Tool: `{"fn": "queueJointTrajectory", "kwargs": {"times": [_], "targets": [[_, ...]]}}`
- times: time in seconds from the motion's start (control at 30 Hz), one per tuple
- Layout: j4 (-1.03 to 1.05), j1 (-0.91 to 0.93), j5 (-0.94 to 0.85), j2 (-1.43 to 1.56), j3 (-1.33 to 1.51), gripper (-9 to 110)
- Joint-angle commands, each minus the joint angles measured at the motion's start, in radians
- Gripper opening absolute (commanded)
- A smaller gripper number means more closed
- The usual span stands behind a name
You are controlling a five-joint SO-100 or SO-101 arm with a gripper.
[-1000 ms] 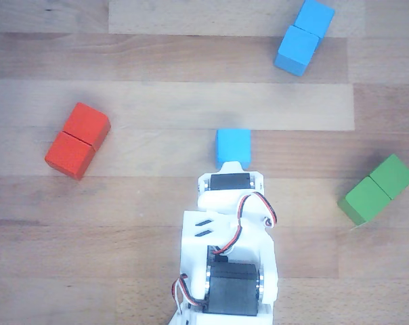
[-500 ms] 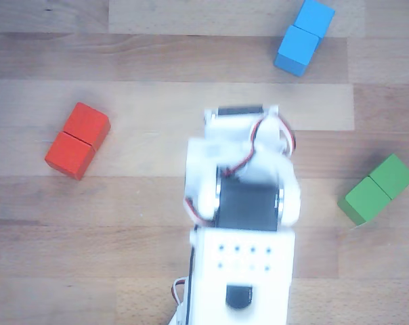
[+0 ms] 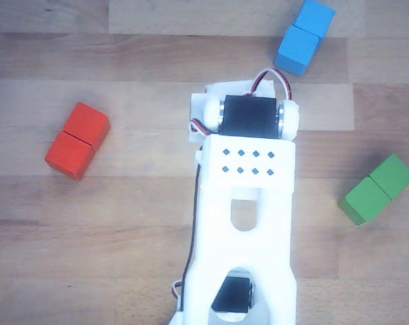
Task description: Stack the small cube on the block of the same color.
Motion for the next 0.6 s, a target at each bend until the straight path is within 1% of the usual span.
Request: {"fn": "queueJointTrajectory", "kwargs": {"times": [0.0,0.13,0.43,0.5,0.57], "targets": [[-0.009,-0.003,0.005,0.003,0.014,2],[0.008,-0.012,-0.003,0.003,0.028,6],[0.005,-0.026,0.009,0.003,0.029,35],[0.005,-0.026,0.009,-0.003,0.029,39],[0.0,-0.026,0.009,-0.011,0.031,40]]}}
